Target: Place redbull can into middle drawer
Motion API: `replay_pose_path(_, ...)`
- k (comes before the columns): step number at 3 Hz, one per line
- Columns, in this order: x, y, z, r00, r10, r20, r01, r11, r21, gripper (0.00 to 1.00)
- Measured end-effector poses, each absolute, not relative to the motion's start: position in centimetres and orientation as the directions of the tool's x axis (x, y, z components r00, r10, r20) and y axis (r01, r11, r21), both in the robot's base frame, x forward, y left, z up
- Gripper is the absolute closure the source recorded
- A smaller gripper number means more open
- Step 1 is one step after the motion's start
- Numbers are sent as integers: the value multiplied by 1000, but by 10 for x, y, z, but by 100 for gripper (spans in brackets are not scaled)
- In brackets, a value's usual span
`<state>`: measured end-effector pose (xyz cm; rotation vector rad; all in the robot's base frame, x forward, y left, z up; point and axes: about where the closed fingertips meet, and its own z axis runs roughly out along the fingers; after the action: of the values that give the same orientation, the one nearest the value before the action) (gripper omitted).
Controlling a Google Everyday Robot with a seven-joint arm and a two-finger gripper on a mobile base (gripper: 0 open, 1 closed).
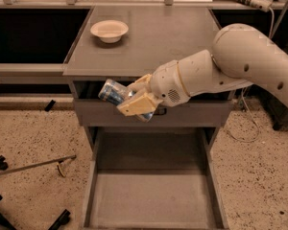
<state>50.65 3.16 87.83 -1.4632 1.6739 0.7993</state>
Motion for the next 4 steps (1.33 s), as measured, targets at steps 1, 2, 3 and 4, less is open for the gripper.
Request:
replay_pose_path(1, 505, 31, 833, -81, -489, -869, -989, 151, 7, 100)
replay_pose_path(2, 503, 24, 749, -145, -472, -870, -978, 202, 53, 100)
replay_pose_path(3, 496, 11, 670, -235, -485, -842, -951, 293, 97, 100)
replay_pose_path(4, 487, -3, 606, -318, -559, -766, -923, 366, 116, 100)
